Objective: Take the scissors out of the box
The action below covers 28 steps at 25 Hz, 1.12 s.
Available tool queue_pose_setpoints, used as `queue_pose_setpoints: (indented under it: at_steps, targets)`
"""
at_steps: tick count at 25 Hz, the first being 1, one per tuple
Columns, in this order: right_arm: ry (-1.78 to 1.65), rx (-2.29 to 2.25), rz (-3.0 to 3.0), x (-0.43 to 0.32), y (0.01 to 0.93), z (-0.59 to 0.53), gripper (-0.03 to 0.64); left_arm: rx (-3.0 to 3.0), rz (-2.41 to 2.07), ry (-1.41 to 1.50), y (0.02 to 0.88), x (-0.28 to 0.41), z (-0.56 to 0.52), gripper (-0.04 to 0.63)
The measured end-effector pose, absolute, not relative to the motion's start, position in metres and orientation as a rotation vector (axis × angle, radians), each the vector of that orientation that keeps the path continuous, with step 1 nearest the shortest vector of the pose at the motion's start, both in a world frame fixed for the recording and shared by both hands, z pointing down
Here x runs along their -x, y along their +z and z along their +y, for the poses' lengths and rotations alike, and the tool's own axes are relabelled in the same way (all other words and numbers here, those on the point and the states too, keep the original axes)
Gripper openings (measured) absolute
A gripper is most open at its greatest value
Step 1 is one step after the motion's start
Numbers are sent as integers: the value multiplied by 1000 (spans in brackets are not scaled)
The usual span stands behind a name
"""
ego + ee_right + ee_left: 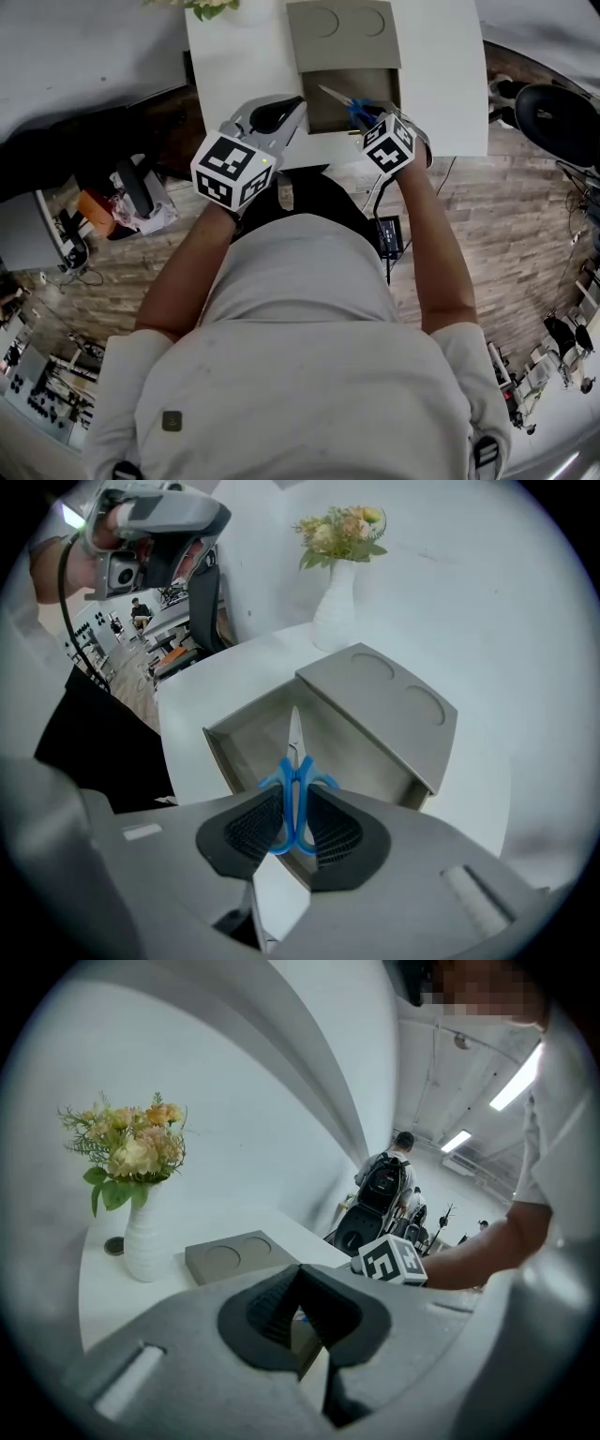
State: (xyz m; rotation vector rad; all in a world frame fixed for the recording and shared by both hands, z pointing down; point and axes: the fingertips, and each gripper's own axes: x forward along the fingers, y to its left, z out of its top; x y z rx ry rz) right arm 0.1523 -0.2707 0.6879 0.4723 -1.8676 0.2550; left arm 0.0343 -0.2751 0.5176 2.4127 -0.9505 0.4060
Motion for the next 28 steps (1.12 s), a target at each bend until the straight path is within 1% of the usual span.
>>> queue_pose_setpoints:
  at_steps: [16, 28]
  targets:
    - [296, -801, -1968, -128, 605, -244, 98, -2546, -857, 394, 470, -6, -237, 3]
    - [235, -1129, -2099, -100, 513, -211, 98, -2670, -775, 365, 430, 20, -209, 3]
